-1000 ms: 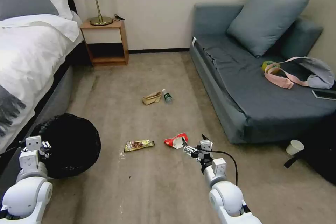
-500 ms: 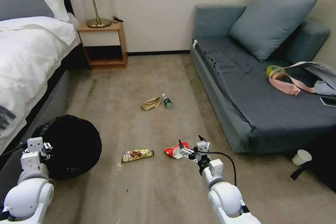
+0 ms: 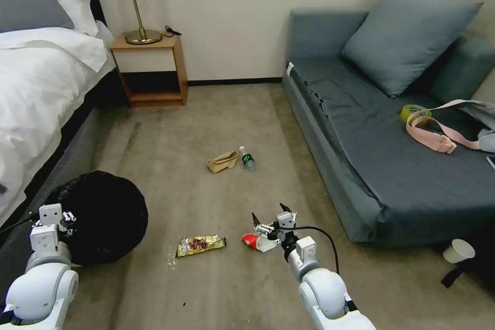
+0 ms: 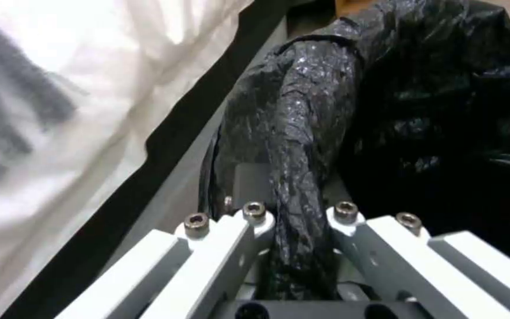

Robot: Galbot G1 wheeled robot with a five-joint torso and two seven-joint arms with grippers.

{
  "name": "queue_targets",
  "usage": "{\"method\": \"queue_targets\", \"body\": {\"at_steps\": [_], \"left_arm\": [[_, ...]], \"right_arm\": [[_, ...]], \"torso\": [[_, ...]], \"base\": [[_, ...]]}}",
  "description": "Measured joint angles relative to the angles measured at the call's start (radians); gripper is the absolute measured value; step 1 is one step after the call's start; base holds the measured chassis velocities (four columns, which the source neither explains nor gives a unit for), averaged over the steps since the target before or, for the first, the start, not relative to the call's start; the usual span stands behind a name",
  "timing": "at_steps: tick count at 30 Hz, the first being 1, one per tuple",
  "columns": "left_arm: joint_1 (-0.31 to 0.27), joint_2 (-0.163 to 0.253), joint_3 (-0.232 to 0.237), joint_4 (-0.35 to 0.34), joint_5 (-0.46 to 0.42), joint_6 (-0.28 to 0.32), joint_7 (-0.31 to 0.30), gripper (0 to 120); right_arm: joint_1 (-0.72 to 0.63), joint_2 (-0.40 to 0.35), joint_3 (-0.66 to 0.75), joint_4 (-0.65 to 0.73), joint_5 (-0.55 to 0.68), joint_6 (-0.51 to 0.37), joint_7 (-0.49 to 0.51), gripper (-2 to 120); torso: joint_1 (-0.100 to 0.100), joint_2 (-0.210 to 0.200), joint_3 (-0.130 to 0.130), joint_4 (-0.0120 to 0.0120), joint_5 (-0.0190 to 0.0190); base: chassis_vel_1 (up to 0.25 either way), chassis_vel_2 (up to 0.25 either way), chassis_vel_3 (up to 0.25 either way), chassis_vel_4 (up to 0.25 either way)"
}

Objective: Pick up the trash bin, then pick up the garbage on the floor and place it into the trash bin.

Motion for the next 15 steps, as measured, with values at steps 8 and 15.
{"method": "queue_targets", "body": {"at_steps": [8, 15], "left_arm": [[-0.004, 0.002, -0.005, 0.006, -0.005, -0.002, 0.000, 4], [-0.005, -0.006, -0.005, 0.008, 0.001, -0.002, -0.004, 4]], "right_arm": [[0.028, -0.002, -0.039, -0.035, -0.012, 0.008, -0.019, 100], [0.087, -0.018, -0.144, -0.105, -0.033, 0.022, -0.043, 100]], "torso": [[0.000, 0.000, 0.000, 0.0001, 0.0001], [0.000, 0.000, 0.000, -0.0001, -0.0001]], "base": [[-0.127, 0.125, 0.127, -0.126], [-0.109, 0.122, 0.099, -0.113]]}}
